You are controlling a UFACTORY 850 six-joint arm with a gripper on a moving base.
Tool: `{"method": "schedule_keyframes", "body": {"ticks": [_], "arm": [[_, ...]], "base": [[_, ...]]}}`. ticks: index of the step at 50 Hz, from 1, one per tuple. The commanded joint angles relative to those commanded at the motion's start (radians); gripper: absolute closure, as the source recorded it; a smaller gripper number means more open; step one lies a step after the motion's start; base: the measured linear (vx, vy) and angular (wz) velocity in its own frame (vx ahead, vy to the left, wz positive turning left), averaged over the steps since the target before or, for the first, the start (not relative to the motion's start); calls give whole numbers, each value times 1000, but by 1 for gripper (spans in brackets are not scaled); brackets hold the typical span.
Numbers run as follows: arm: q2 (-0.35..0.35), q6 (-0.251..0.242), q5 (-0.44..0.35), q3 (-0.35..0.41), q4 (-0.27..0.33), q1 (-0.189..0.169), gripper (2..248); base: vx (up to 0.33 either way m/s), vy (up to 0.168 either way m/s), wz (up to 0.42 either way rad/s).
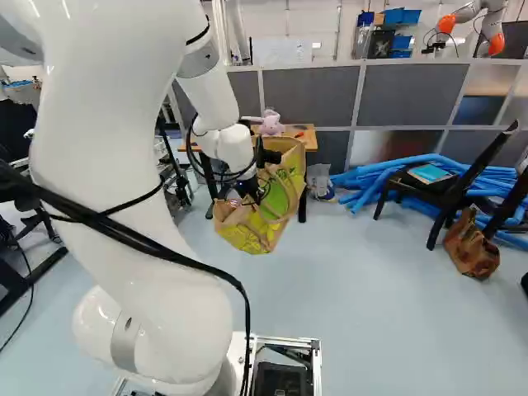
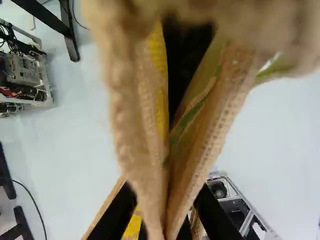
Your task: Pick up the bag on the ground and place it on the table
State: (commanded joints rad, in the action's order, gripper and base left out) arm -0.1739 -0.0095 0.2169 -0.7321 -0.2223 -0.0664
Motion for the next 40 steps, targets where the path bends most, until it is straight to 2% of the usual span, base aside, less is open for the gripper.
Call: {"method": "schedule_keyframes", "body": {"ticks": [40], "arm": [[50, 0, 133, -77, 50, 6, 228]], "base": [[0, 0, 0]]}}
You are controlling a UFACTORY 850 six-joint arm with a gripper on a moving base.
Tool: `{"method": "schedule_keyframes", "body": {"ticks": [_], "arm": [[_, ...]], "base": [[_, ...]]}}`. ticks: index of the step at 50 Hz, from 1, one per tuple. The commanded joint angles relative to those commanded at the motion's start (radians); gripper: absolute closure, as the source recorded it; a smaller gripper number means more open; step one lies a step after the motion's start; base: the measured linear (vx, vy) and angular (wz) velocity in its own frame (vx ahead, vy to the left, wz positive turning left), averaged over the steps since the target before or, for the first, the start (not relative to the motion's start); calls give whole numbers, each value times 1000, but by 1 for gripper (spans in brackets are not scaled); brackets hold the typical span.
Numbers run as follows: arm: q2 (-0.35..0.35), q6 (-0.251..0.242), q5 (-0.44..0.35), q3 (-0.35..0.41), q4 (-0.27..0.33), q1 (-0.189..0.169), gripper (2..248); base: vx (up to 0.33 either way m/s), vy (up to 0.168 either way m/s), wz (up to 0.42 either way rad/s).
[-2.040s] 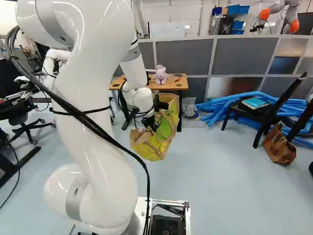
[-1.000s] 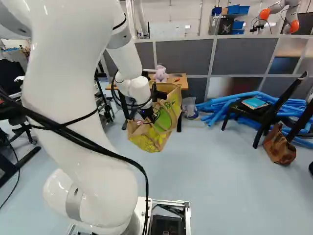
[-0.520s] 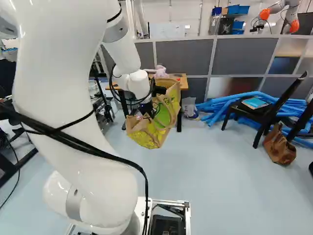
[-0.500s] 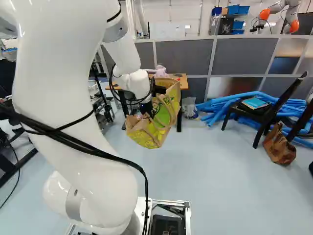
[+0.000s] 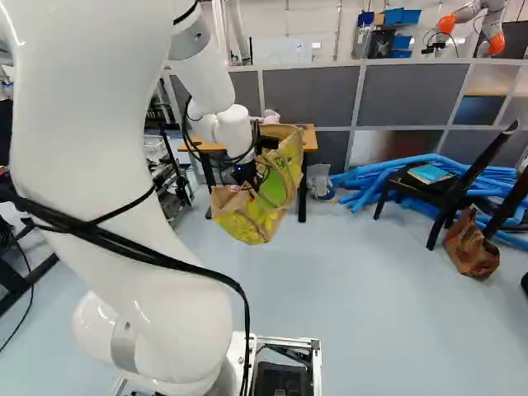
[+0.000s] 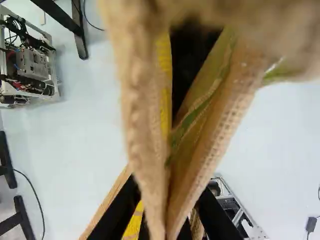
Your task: Pick up the bag on the ground and place it on the table
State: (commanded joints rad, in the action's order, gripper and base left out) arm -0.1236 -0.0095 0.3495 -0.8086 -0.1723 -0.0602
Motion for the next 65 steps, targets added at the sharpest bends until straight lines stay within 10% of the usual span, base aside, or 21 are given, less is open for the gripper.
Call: {"method": "schedule_keyframes", "body": {"ticks": [65], "arm": [[35, 0, 246, -167, 88, 9, 228]], "base": [[0, 0, 0]]}}
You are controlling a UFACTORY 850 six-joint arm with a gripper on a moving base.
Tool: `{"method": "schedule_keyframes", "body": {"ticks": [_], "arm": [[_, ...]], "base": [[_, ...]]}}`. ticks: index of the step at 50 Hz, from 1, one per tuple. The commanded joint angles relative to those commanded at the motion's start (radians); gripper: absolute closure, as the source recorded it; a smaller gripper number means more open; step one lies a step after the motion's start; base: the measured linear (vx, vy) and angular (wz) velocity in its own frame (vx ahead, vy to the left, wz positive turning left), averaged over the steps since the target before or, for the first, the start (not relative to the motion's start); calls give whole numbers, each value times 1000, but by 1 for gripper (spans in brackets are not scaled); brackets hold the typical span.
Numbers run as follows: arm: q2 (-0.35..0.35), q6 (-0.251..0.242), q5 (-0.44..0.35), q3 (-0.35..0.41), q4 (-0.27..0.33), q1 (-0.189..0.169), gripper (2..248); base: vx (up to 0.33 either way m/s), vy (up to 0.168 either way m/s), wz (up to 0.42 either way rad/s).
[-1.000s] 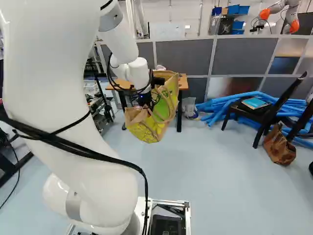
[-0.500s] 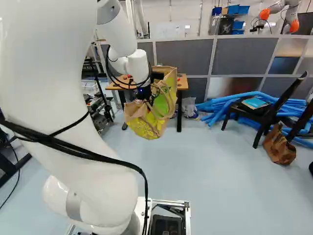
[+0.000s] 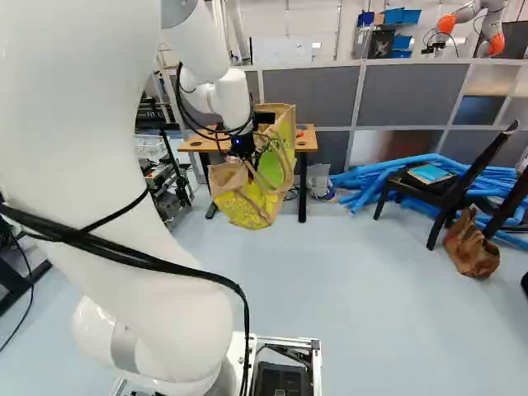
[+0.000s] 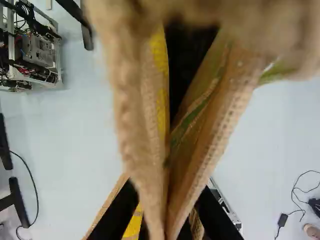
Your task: Pick up the bag on the ground and place it on the table
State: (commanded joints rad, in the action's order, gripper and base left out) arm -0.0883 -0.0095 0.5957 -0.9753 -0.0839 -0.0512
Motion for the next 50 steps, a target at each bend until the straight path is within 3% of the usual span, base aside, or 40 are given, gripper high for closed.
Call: {"method": "schedule_keyframes", "body": {"ticks": [50], "arm": [[0, 0, 200, -155, 68, 6, 228]], "base": [[0, 0, 0]]}}
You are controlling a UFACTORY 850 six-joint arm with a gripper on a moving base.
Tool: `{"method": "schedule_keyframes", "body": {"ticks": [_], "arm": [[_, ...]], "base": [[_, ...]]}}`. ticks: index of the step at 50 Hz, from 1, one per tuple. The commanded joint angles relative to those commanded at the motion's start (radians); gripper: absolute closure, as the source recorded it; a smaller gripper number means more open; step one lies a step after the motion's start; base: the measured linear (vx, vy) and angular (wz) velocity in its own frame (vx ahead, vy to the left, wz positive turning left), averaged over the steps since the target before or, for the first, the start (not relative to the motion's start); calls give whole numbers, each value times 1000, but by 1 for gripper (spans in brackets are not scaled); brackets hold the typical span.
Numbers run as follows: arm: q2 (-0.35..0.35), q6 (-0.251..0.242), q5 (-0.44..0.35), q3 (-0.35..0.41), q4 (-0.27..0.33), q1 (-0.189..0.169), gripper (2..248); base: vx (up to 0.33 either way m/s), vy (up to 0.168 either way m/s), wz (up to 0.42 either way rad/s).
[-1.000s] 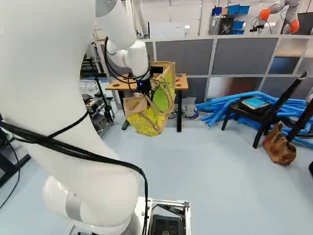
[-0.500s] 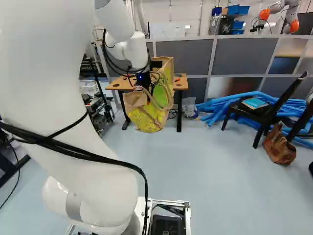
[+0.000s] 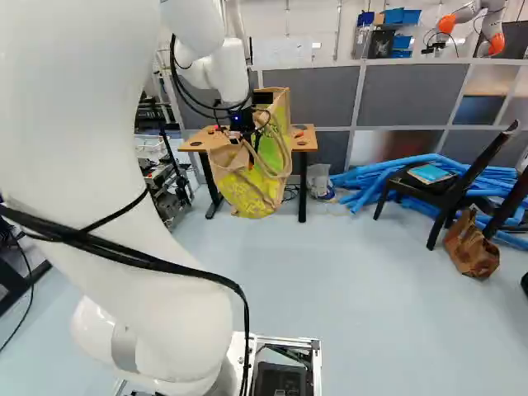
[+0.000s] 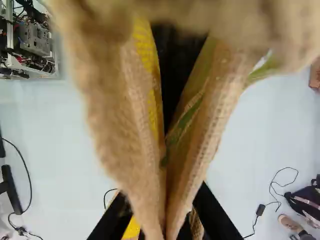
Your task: Pick up the bag on the ground and place it on the table
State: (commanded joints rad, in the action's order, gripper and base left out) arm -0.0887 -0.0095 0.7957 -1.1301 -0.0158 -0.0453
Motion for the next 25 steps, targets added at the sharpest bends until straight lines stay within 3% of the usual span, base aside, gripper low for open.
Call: {"method": "schedule_keyframes", "body": {"ticks": [25], "arm": [[-9, 0, 102, -86, 34, 3, 228]], "base": [[0, 0, 0]]}}
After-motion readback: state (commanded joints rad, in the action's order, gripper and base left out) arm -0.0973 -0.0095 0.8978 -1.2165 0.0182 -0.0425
